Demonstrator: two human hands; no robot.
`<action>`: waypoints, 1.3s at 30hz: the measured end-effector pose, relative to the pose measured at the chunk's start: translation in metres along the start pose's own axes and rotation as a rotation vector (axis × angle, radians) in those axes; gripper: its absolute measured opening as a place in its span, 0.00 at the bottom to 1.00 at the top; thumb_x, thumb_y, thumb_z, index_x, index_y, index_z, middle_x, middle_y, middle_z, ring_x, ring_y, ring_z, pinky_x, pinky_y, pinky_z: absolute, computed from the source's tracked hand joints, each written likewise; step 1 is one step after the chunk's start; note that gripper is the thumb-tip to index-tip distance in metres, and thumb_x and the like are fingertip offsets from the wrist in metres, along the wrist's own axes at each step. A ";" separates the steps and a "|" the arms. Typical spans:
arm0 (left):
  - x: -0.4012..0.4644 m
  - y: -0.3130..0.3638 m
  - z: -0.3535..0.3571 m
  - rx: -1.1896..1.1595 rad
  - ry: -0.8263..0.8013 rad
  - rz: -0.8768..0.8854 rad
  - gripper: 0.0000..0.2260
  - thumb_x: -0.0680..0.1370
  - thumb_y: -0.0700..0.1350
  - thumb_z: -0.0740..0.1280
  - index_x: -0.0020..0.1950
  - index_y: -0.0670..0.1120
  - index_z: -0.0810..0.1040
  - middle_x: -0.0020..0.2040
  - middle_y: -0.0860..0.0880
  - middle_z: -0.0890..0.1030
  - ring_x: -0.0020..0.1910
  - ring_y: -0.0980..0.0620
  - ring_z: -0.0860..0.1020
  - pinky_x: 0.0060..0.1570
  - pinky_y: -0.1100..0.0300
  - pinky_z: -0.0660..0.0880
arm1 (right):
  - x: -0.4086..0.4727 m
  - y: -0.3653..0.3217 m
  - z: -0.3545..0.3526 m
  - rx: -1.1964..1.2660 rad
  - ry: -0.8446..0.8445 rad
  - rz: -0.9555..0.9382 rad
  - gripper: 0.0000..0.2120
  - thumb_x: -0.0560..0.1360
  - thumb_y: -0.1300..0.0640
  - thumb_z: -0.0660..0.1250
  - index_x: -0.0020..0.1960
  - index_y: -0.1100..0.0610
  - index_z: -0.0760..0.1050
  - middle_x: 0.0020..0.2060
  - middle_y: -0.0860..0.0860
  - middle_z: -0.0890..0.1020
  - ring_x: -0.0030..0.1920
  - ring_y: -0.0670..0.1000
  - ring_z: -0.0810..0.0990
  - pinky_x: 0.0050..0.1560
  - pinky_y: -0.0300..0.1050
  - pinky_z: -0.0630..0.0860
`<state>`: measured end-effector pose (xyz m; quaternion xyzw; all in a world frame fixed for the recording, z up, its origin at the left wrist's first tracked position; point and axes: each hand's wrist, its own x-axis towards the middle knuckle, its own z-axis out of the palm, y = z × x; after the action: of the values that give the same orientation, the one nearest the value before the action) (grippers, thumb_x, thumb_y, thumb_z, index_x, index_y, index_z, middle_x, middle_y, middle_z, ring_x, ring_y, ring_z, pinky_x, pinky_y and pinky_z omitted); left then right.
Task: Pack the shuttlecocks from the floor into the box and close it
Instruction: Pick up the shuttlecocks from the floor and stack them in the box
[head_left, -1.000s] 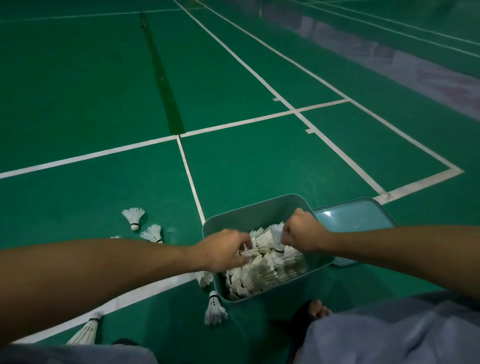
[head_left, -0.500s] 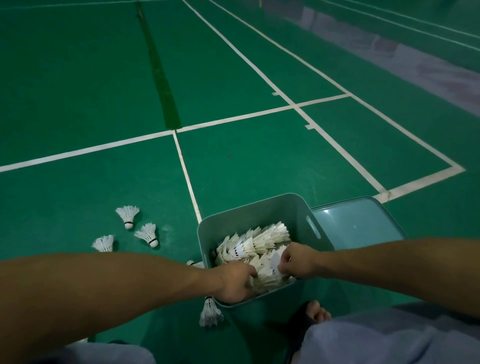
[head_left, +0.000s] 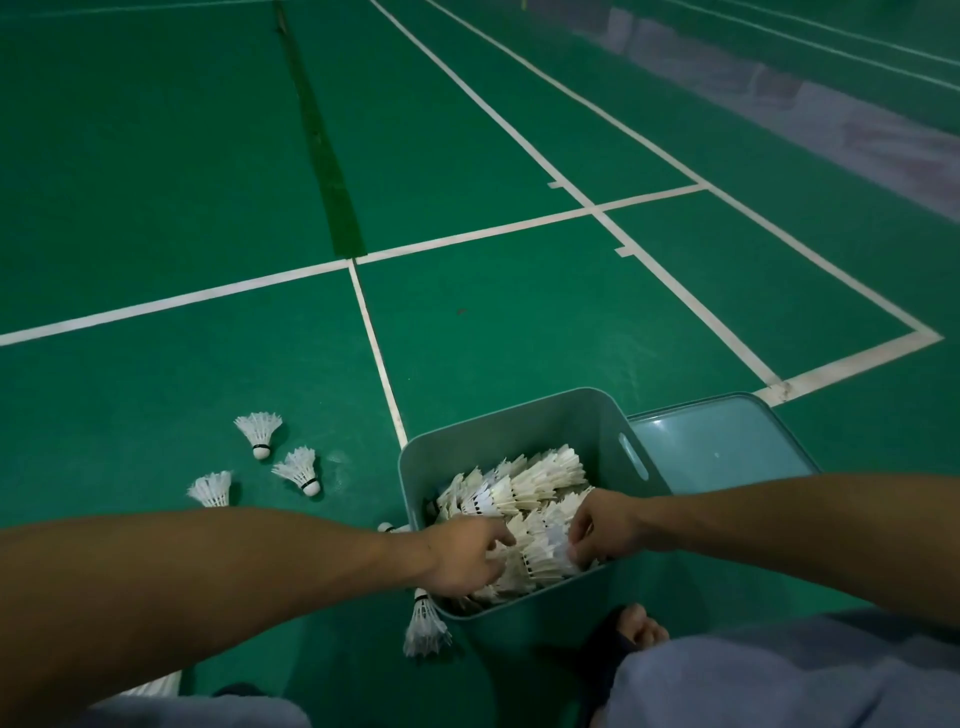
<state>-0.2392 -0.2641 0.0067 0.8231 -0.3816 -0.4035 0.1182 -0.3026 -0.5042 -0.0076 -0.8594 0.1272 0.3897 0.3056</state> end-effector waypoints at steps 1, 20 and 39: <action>-0.002 -0.002 -0.004 -0.007 0.027 0.008 0.22 0.85 0.50 0.63 0.79 0.48 0.69 0.76 0.45 0.74 0.71 0.46 0.75 0.71 0.51 0.73 | -0.003 -0.001 -0.004 -0.008 -0.005 -0.013 0.05 0.74 0.58 0.77 0.40 0.52 0.85 0.38 0.50 0.88 0.38 0.47 0.82 0.41 0.43 0.82; -0.116 -0.149 -0.076 0.121 0.434 -0.077 0.05 0.82 0.47 0.65 0.50 0.53 0.80 0.43 0.62 0.79 0.38 0.65 0.77 0.42 0.65 0.73 | -0.016 -0.151 -0.007 -0.511 0.375 -0.679 0.09 0.82 0.45 0.64 0.55 0.48 0.80 0.50 0.42 0.82 0.51 0.43 0.77 0.54 0.41 0.75; -0.107 -0.390 -0.080 0.062 0.463 -0.700 0.27 0.76 0.56 0.76 0.72 0.51 0.73 0.62 0.46 0.82 0.63 0.44 0.78 0.64 0.49 0.76 | 0.214 -0.333 0.082 -0.371 0.342 -0.495 0.23 0.79 0.58 0.69 0.73 0.52 0.70 0.69 0.54 0.74 0.67 0.60 0.70 0.68 0.57 0.72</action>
<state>-0.0119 0.0703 -0.0761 0.9753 -0.0543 -0.2118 0.0320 -0.0569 -0.1891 -0.0670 -0.9578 -0.1085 0.1709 0.2039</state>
